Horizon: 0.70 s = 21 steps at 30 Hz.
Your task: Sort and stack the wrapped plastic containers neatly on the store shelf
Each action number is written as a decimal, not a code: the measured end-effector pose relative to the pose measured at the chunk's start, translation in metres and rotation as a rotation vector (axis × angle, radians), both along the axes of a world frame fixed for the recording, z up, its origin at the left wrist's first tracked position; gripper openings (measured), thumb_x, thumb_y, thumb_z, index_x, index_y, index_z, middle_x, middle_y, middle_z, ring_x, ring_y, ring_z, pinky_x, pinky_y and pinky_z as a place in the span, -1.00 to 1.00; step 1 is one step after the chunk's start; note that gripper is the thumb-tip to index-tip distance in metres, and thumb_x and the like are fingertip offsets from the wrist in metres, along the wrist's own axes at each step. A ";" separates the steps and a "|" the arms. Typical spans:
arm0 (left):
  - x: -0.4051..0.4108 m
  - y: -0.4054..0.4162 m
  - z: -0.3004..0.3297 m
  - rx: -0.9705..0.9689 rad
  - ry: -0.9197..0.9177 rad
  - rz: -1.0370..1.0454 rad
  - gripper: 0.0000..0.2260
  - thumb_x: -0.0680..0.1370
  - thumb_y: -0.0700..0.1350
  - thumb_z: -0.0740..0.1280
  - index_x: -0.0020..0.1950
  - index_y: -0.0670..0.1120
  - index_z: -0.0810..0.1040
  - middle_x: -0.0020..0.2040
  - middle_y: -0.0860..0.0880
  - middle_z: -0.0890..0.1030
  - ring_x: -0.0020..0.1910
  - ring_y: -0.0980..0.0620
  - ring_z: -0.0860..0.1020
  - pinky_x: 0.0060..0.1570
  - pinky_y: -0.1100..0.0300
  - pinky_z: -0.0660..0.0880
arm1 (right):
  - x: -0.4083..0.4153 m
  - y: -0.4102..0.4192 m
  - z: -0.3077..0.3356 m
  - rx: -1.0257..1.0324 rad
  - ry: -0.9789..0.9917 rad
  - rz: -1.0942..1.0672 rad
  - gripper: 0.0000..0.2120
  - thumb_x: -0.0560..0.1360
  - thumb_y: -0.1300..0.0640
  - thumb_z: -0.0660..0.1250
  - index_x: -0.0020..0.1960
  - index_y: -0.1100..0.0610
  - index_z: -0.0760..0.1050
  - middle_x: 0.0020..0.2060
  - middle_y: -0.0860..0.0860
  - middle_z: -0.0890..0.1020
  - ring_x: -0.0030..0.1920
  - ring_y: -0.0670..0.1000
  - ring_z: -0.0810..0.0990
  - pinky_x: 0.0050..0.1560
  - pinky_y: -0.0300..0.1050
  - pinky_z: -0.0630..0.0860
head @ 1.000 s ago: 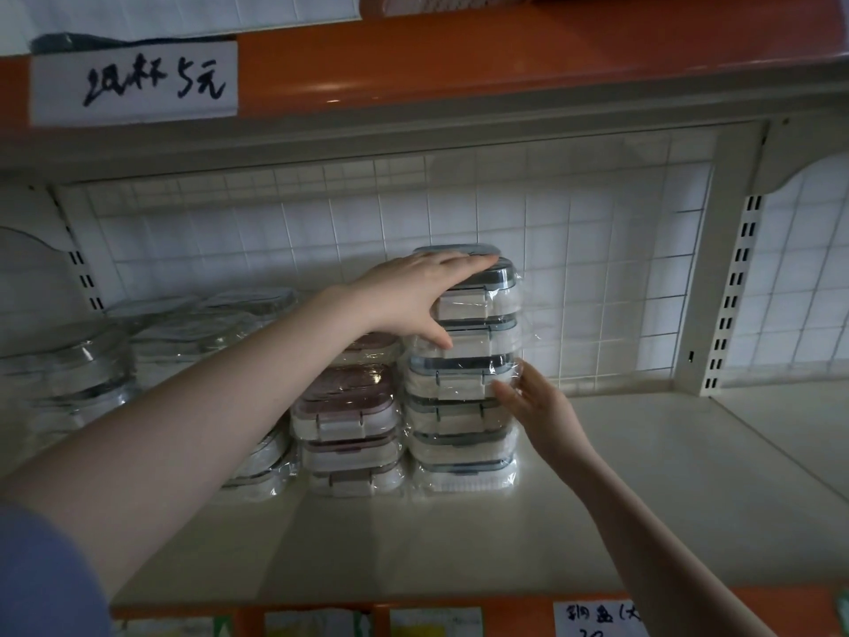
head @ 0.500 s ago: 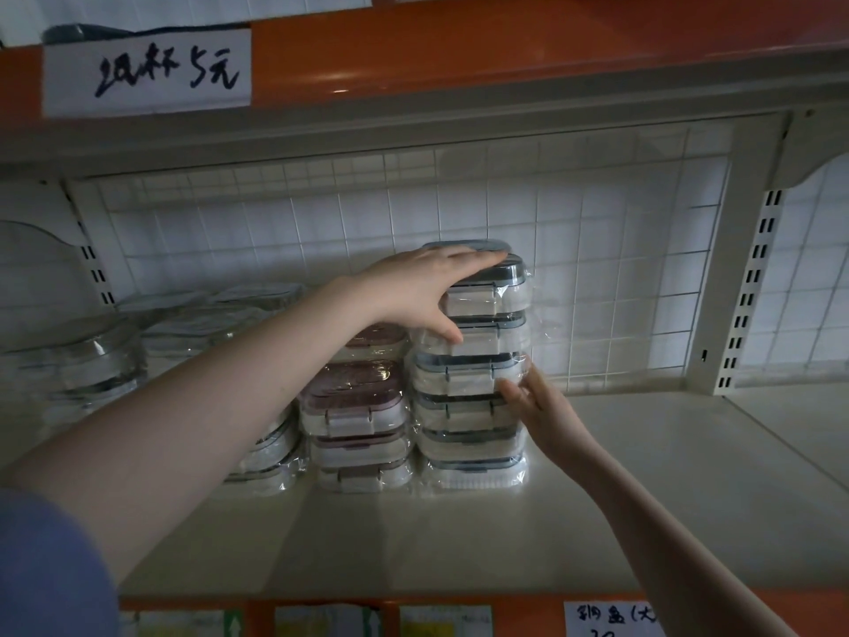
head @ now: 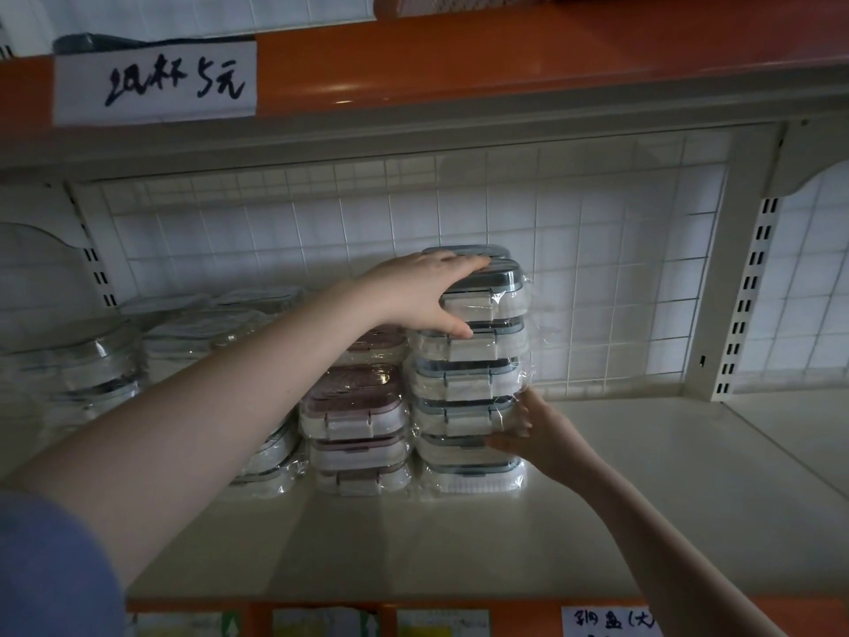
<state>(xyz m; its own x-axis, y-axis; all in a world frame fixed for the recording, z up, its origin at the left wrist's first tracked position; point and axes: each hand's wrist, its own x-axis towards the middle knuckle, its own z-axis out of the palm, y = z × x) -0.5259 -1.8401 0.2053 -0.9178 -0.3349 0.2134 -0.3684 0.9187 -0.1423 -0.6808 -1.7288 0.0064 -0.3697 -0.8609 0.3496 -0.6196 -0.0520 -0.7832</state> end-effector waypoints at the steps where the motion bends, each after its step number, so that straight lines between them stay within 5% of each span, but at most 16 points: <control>1: 0.000 0.000 0.000 0.001 0.001 0.001 -0.18 0.43 0.19 0.41 0.55 0.13 0.01 0.54 0.02 0.14 0.49 0.00 0.17 0.43 0.03 0.20 | 0.000 -0.001 0.000 0.002 -0.012 0.007 -0.40 0.33 0.18 0.53 0.26 -0.03 0.34 -0.12 -0.20 0.56 -0.14 -0.15 0.56 -0.07 -0.26 0.48; 7: 0.001 0.000 -0.002 -0.004 0.007 0.032 -0.19 0.44 0.19 0.39 0.55 0.13 0.00 0.55 0.02 0.12 0.50 0.01 0.14 0.43 0.03 0.20 | -0.005 -0.009 -0.001 0.033 -0.062 0.029 -0.40 0.32 0.20 0.53 0.27 -0.02 0.36 0.01 -0.05 0.62 0.05 0.03 0.60 0.14 0.10 0.53; 12: 0.001 0.007 -0.002 -0.017 0.017 0.068 -0.20 0.43 0.26 0.36 0.54 0.12 0.02 0.54 0.03 0.14 0.49 -0.02 0.17 0.42 0.00 0.22 | -0.005 -0.006 -0.005 0.030 -0.041 -0.018 -0.45 0.33 0.21 0.53 0.20 0.01 0.33 -0.10 -0.17 0.58 -0.07 -0.06 0.59 -0.06 -0.26 0.50; 17: 0.001 0.014 -0.001 -0.004 0.111 0.153 -0.25 0.41 0.40 0.22 0.51 0.09 0.17 0.48 0.00 0.26 0.43 -0.04 0.28 0.34 0.02 0.30 | -0.004 0.008 -0.009 0.088 -0.092 -0.066 -0.08 0.26 0.04 0.56 0.47 0.16 0.14 0.28 0.08 0.45 0.30 0.08 0.44 0.26 -0.01 0.41; 21: -0.002 0.017 -0.009 0.012 0.141 0.212 -0.20 0.38 0.48 0.09 0.49 0.05 0.20 0.48 -0.03 0.27 0.43 -0.08 0.28 0.34 -0.03 0.29 | 0.000 0.010 -0.012 0.129 0.013 -0.050 -0.32 0.33 0.07 0.52 0.36 0.12 0.31 0.11 -0.12 0.50 0.22 -0.02 0.49 0.12 -0.19 0.39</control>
<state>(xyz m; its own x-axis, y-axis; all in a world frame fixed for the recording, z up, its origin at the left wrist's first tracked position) -0.5276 -1.8226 0.1961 -0.7883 -0.5199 0.3290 -0.5684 0.8201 -0.0658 -0.6806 -1.7192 -0.0059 -0.4095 -0.8797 0.2417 -0.6286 0.0801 -0.7736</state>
